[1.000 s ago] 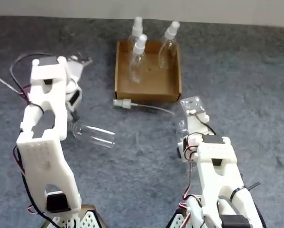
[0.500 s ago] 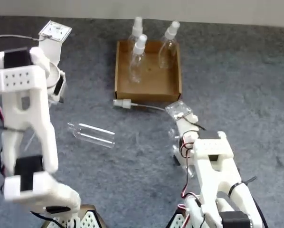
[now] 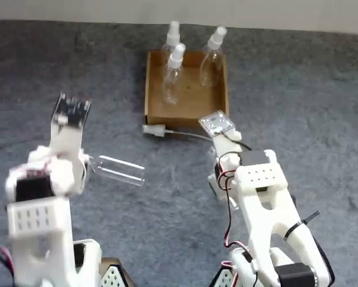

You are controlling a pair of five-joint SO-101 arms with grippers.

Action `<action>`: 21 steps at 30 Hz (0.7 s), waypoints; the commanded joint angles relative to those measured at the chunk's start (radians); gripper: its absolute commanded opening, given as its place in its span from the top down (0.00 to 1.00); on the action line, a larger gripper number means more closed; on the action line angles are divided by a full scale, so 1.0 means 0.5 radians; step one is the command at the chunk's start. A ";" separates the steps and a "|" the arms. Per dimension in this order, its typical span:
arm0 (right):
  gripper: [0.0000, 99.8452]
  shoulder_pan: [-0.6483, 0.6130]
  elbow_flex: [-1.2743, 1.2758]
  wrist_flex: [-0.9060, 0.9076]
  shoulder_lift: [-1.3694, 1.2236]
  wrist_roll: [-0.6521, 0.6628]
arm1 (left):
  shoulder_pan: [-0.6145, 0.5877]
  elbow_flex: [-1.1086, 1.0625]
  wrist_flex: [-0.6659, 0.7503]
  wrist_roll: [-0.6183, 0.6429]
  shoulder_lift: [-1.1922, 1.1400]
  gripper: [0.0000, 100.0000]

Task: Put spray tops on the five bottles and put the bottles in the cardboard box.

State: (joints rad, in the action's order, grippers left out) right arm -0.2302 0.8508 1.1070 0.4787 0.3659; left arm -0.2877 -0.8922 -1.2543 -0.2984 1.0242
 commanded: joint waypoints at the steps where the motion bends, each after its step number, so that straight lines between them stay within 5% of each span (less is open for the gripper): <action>1: 0.83 -0.023 -0.137 0.017 -0.066 -0.025 | -0.023 -0.226 0.040 0.046 0.465 1.00; 7: 0.83 -0.057 -0.143 0.002 -0.333 -0.123 | -0.023 -0.431 0.028 0.052 0.815 1.00; 21: 0.73 -0.229 -0.612 0.229 -0.397 -0.199 | -0.014 -0.440 0.031 0.052 0.821 1.00</action>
State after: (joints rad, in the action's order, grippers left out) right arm -0.3299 0.6176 1.2083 0.2869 0.2754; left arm -0.2877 -1.1162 -1.2528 -0.2831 1.4246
